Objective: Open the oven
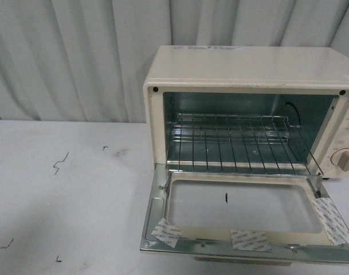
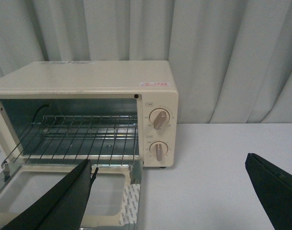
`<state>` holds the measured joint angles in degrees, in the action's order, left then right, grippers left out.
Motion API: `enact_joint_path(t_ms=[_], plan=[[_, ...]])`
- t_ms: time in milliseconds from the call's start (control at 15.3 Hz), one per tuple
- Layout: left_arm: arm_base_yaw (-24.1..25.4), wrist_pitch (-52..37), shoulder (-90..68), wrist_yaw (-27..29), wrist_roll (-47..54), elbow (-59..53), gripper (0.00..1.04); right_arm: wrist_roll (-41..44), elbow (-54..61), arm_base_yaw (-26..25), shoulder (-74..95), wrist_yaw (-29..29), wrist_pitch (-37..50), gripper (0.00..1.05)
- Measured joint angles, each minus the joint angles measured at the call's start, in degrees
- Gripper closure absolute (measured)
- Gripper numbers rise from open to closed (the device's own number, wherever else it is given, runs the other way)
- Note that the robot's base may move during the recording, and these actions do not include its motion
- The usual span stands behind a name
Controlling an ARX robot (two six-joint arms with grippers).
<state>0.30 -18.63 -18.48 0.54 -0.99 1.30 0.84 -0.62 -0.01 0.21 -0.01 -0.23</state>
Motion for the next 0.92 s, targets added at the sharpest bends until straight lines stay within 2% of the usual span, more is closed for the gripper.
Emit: enact_joint_path(t_ms=[654, 719, 915], plan=[[-0.4, 8.8, 8.8, -0.5, 0.0, -0.8, 1.03, 0.0, 0.0, 0.0, 0.0, 0.0, 0.0, 0.06], [-0.4, 17.3, 14.1, -0.5, 0.0, -0.7, 1.03, 0.0, 0.0, 0.0, 0.0, 0.0, 0.0, 0.06], [-0.3, 18.7, 18.1, -0.5, 0.0, -0.7, 1.03, 0.0, 0.0, 0.0, 0.0, 0.0, 0.0, 0.06]])
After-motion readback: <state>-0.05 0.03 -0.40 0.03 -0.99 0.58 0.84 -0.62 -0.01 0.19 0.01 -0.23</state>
